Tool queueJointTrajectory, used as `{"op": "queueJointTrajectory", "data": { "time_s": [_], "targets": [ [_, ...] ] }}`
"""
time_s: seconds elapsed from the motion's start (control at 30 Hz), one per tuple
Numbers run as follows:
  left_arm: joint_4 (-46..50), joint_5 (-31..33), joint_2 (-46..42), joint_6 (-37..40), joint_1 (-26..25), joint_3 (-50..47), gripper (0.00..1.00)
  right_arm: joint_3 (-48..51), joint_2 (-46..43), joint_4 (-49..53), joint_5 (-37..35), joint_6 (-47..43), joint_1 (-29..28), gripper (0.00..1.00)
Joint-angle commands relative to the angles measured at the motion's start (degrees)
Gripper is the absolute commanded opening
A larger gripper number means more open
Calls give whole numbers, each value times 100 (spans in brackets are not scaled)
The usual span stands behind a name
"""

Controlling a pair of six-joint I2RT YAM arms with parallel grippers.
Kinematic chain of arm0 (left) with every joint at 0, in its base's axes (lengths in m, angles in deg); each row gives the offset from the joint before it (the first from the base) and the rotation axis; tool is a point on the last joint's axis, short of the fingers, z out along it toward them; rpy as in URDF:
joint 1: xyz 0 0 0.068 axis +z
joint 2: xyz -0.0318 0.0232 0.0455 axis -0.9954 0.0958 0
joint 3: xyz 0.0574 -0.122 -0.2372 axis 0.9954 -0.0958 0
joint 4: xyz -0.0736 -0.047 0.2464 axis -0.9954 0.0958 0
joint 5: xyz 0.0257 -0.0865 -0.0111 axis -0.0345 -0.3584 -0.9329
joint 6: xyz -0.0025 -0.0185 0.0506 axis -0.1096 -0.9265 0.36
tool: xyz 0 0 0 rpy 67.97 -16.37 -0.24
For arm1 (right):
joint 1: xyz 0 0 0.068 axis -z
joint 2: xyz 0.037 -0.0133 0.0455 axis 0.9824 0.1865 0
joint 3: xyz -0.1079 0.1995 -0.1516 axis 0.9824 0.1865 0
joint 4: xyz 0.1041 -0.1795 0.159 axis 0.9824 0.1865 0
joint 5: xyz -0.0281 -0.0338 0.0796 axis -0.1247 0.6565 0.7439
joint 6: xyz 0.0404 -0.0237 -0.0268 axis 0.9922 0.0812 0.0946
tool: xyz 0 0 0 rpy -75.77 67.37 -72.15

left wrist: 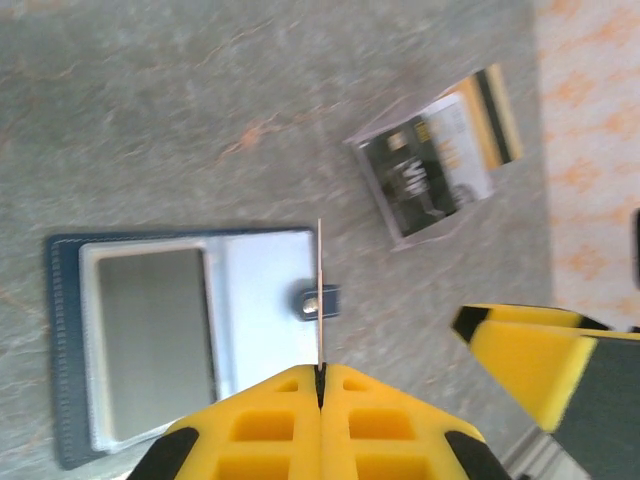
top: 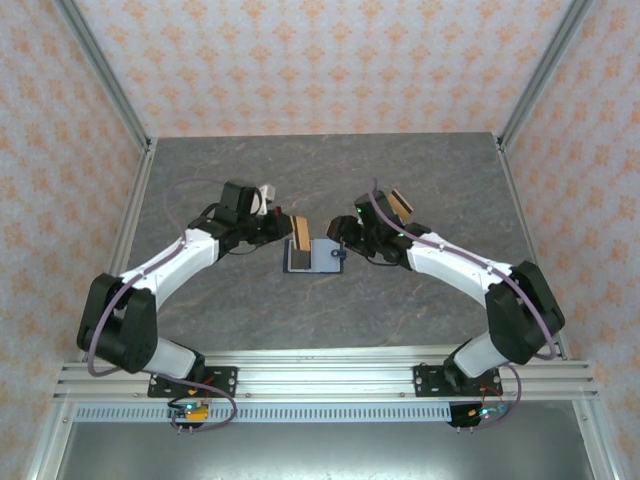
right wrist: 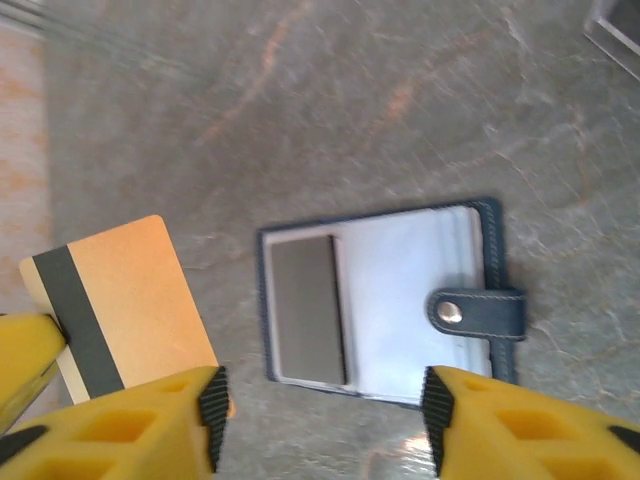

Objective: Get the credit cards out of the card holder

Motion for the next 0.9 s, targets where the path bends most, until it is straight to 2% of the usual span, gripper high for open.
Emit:
{"op": "queueJointTrajectory", "data": {
  "time_s": [0.0, 0.17, 0.37, 0.6, 0.8, 0.87],
  "targets": [
    [-725, -433, -306, -675, -18, -48, 4, 99, -139, -682, 710, -43, 124, 64],
    [-1330, -834, -461, -1371, -64, -45, 4, 228, -55, -2061, 1908, 688, 404, 66],
    [-1960, -1136, -452, -2049, -71, -107, 3, 277, 82, -3187, 2576, 1456, 527, 62],
    [-1987, -1223, -416, -2110, -61, -102, 3, 206, 167, -3449, 2776, 1779, 628, 37],
    [-1831, -1238, -359, -2012, -47, -158, 3, 224, 35, -3332, 2789, 1512, 650, 27],
    [-1762, -1207, -368, -1979, -44, -175, 3, 208, -8, -3203, 2802, 1372, 645, 21]
  ]
}}
